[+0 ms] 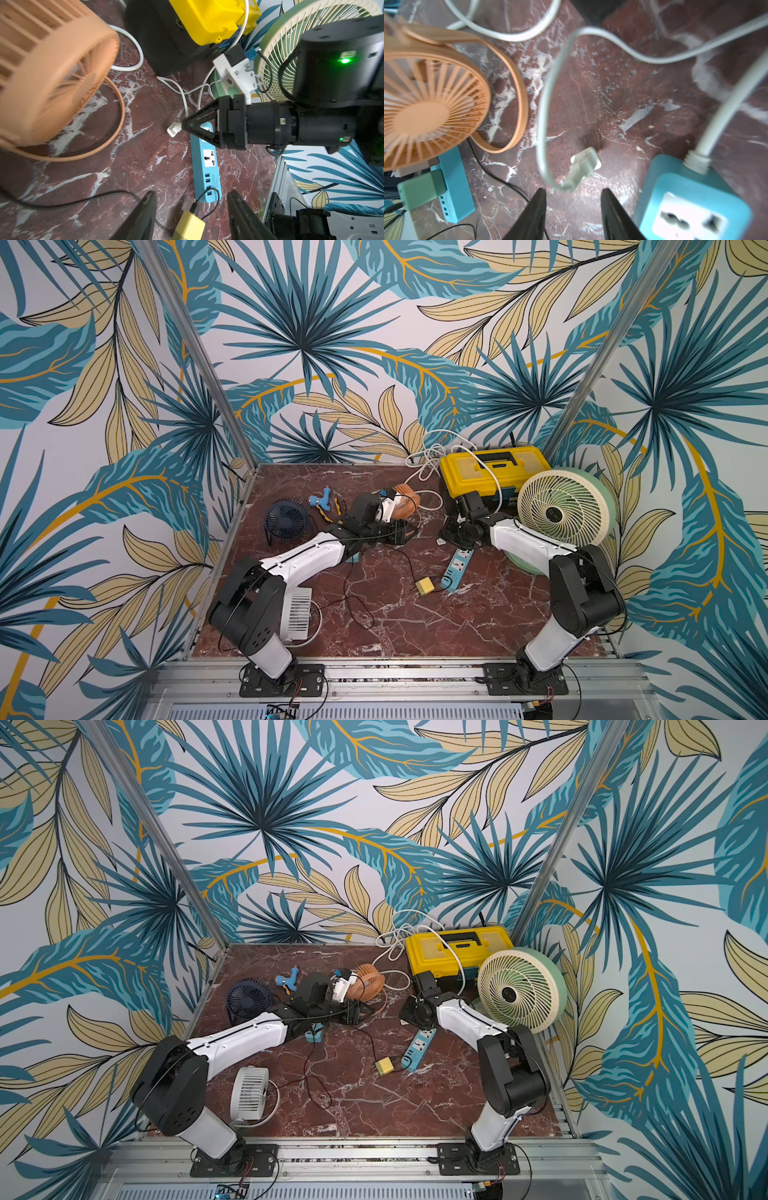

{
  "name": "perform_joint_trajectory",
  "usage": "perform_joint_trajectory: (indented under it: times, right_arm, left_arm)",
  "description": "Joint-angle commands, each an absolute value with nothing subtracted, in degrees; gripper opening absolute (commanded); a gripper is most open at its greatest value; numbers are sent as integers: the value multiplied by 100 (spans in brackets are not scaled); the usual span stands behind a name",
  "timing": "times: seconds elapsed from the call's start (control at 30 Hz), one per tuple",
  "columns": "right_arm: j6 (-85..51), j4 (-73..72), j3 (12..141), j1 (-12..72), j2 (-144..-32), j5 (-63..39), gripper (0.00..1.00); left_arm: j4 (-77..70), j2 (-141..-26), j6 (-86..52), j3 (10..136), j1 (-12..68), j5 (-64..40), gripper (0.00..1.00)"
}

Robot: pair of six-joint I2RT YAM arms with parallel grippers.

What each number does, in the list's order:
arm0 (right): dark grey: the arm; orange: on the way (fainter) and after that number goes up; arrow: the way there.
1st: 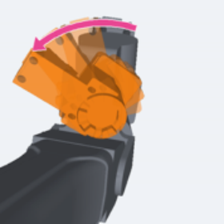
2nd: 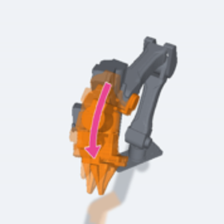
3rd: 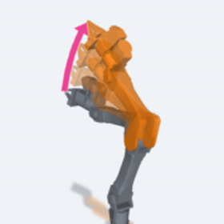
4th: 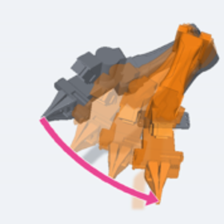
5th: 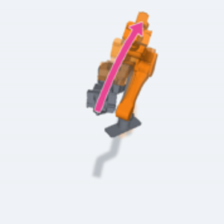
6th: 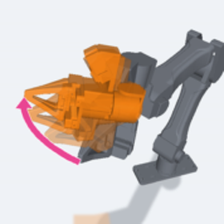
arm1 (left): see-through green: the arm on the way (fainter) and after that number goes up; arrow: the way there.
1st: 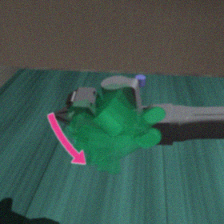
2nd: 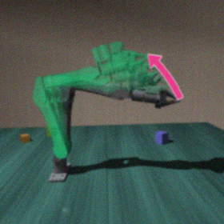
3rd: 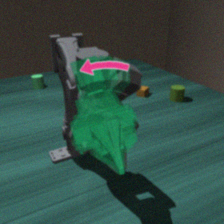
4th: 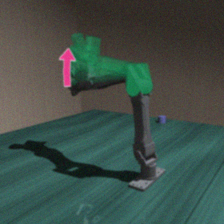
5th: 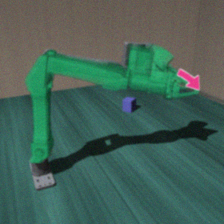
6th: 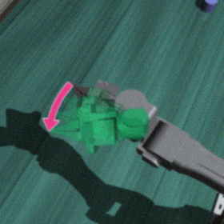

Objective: Unplug the desk fan from the power strip
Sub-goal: Place the plug at the center of the board, then remove the plug from the socket.

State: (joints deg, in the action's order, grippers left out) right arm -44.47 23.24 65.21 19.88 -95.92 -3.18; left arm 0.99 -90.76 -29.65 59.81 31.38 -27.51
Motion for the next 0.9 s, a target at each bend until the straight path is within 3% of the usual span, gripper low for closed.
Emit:
perform_joint_trajectory:
  times: [0.0,0.3,0.53,0.67,0.87]
  right_arm:
    - [-4195,3218,6829,2301,-9203,460,48]
    - [-4306,3682,7716,3454,-9281,944,48]
    - [-4303,3784,8760,4316,-9878,1090,50]
    - [-4238,3777,9358,4656,-10385,1115,52]
    - [-4093,3671,10064,4977,-11113,1125,55]
  left_arm:
    - [579,-8503,-2930,5663,2908,-2557,59]
    - [1859,-6979,-2723,5142,2194,-1965,57]
    - [2148,-5909,-2980,4436,1057,-1987,57]
    - [1950,-5934,-3181,4010,490,-2326,57]
    - [1200,-6685,-3329,3640,313,-2480,58]
